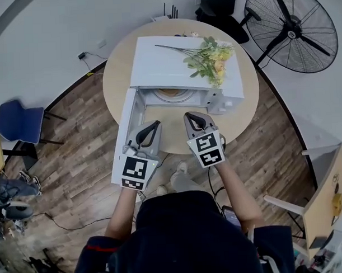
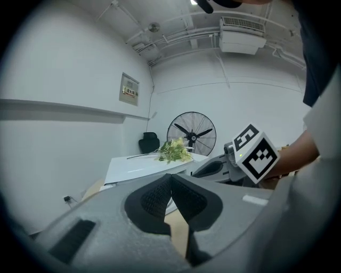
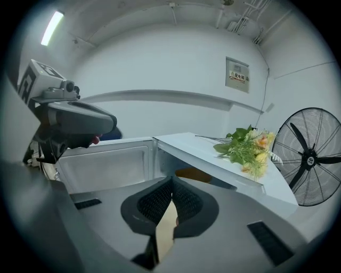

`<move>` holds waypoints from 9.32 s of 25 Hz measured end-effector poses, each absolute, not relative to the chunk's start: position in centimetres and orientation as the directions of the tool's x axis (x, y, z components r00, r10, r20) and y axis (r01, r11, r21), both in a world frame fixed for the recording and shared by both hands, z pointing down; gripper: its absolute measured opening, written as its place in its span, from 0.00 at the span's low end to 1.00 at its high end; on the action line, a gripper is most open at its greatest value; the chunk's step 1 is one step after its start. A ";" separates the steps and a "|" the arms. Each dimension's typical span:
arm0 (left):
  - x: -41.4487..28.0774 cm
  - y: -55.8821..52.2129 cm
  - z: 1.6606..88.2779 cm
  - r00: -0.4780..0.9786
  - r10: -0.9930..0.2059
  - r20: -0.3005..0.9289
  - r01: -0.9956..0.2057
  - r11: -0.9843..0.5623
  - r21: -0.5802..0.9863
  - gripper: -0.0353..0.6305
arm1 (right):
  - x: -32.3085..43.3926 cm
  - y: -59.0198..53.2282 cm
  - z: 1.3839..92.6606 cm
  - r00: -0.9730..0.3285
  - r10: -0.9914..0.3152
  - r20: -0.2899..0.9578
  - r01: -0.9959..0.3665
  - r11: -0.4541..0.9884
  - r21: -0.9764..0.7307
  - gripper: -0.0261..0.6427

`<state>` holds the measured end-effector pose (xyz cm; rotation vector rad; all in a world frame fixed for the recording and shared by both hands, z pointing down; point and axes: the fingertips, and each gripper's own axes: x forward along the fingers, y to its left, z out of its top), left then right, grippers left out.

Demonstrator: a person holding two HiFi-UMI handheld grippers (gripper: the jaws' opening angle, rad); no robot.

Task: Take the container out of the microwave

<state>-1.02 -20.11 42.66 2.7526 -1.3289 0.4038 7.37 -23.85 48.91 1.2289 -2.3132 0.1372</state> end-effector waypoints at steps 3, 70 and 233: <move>-0.8 -21.4 43.0 0.560 -0.783 0.273 -0.802 -0.594 -0.060 0.08 | 7.6 -25.1 49.9 -0.481 -0.717 0.504 -0.772 0.619 0.143 0.05; -3.6 -23.9 48.7 0.583 -0.732 0.352 -0.801 -0.591 0.098 0.08 | 2.4 -38.6 67.8 -0.157 -0.656 0.738 -0.074 0.753 0.653 0.23; -2.0 -7.9 39.4 0.647 -0.745 0.163 -0.750 -0.661 -0.042 0.08 | 2.6 -3.5 50.3 -0.268 -0.331 0.905 -0.004 0.939 0.343 0.08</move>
